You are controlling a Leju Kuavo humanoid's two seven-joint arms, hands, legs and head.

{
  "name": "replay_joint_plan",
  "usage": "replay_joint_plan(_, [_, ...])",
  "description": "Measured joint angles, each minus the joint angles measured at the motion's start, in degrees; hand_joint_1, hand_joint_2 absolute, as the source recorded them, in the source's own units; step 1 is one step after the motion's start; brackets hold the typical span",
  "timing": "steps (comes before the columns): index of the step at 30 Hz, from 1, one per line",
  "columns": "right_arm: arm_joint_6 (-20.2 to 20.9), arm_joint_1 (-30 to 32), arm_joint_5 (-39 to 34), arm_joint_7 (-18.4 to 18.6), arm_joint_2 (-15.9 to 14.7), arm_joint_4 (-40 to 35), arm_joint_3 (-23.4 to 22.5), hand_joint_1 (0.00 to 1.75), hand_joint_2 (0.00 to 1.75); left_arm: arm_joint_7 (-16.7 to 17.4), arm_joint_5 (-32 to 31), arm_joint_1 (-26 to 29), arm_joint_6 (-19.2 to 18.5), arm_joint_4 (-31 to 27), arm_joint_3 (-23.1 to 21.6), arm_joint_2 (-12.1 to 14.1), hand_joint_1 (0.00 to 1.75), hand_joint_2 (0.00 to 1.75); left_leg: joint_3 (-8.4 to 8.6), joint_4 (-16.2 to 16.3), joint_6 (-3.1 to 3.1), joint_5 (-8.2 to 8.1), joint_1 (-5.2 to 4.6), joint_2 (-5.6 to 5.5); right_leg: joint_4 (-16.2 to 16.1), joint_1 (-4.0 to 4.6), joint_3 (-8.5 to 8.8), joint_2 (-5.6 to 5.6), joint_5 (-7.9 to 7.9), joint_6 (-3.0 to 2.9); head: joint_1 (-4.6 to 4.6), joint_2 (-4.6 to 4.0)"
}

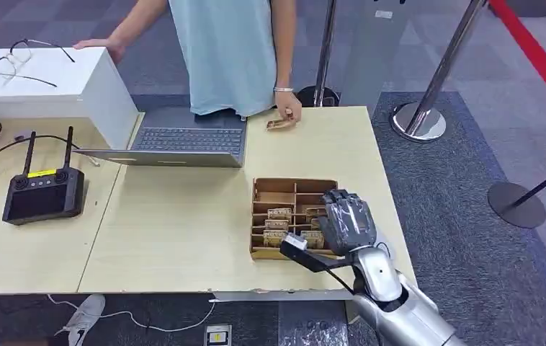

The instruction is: Pass the card to the sensor for recognition and then transmit it.

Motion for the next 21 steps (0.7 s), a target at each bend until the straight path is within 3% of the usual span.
replay_joint_plan(21, [-0.39, 0.41, 0.11, -0.24, 0.31, 0.46, 0.15, 0.82, 1.75, 0.52, -0.04, 0.00, -0.02, 0.00, 0.00, -0.02, 0.00, 1.75, 0.03, 0.00, 0.00, 0.00, 0.00, 0.00, 0.00, 0.00, 0.03, 0.00, 0.01, 0.01, 0.00, 0.00])
